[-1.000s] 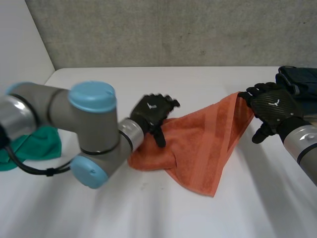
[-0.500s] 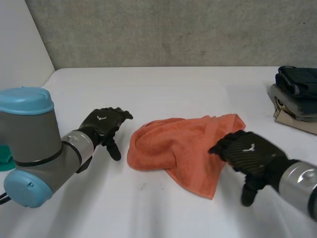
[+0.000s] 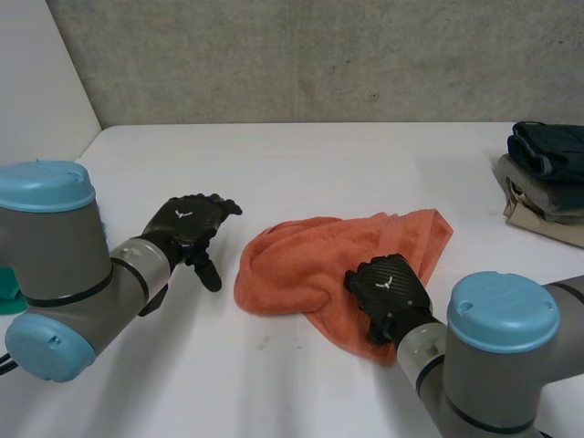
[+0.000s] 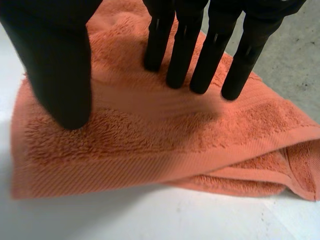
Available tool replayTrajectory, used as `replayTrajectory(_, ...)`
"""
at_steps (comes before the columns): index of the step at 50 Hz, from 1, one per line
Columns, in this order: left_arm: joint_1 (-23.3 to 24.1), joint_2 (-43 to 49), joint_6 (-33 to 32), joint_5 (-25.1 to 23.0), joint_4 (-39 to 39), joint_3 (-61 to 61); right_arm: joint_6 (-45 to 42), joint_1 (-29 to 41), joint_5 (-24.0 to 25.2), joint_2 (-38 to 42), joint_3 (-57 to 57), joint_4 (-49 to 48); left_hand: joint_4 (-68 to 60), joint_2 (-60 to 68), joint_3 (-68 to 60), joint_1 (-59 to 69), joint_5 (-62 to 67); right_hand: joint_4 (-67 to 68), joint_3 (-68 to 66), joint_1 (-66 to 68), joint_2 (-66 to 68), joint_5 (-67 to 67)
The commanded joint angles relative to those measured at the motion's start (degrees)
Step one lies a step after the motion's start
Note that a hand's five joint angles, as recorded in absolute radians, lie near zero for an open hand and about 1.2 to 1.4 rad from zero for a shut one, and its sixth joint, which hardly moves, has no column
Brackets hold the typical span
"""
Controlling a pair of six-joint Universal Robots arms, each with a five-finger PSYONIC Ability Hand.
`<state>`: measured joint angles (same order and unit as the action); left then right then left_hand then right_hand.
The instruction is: Fold the laundry.
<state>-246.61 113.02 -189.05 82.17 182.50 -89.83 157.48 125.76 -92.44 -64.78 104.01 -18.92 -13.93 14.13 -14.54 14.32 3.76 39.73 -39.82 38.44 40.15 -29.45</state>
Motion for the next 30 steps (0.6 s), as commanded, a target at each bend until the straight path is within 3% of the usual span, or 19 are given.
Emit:
replayTrajectory(1, -0.01, -0.43, 0.00, 0.01, 0.75, -0.70, -0.15, -0.52, 0.33, 3.43, -3.03, -0.51, 0.01, -0.21, 0.62, -0.40, 0.15, 13.92, -13.83, 15.20, 13.50, -14.20)
replayTrajectory(6, -0.01, -0.96, 0.00, 0.01, 1.10, -0.87, -0.24, -0.70, 0.59, 3.88, -3.55, -0.77, 0.01, -0.21, 0.62, -0.40, 0.15, 14.59, -14.50, 15.87, 14.17, -14.87)
replayTrajectory(10, -0.01, -1.05, 0.00, 0.10, 1.10, -0.87, -0.24, -0.70, 0.68, 3.88, -4.17, -0.77, 0.01, -0.21, 0.62, -0.40, 0.15, 27.72, -27.62, 29.00, 27.29, -27.99)
replayTrajectory(12, -0.01, -1.22, 0.00, 0.10, 1.10, -0.87, -0.33, -0.70, 0.68, 3.96, -4.87, -0.25, 0.01, -0.21, 0.62, -0.40, 0.15, 18.52, -18.43, 19.80, 18.10, -18.80)
replayTrajectory(13, -0.01, -1.40, 0.00, 0.10, 1.10, -0.87, -0.24, -0.78, 0.24, 3.96, -5.31, 0.02, 0.01, -0.21, 0.62, -0.40, 0.15, 6.31, -6.22, 7.59, 5.89, -6.59)
replayTrajectory(14, -0.01, -1.49, 0.00, 0.10, 1.10, -0.96, -0.07, -0.78, -0.02, 3.53, -5.23, 0.54, 0.01, -0.21, 0.62, -0.40, 0.15, -20.79, 20.88, -19.51, -21.21, 20.51)
replayTrajectory(15, -0.01, -1.84, 0.00, 0.10, 1.10, -0.96, -0.07, -0.61, -0.03, 3.52, -5.14, 0.81, 0.01, -0.21, 0.62, -0.40, 0.15, -26.22, 26.31, -24.94, -26.64, 25.95)
replayTrajectory(30, -0.10, -2.46, 0.00, 0.01, 1.28, -1.67, 5.99, -0.08, 0.59, 2.65, -5.67, 8.02, 0.35, -0.55, 0.96, -0.74, -0.18, -21.06, 21.15, -19.78, -21.48, 20.79)
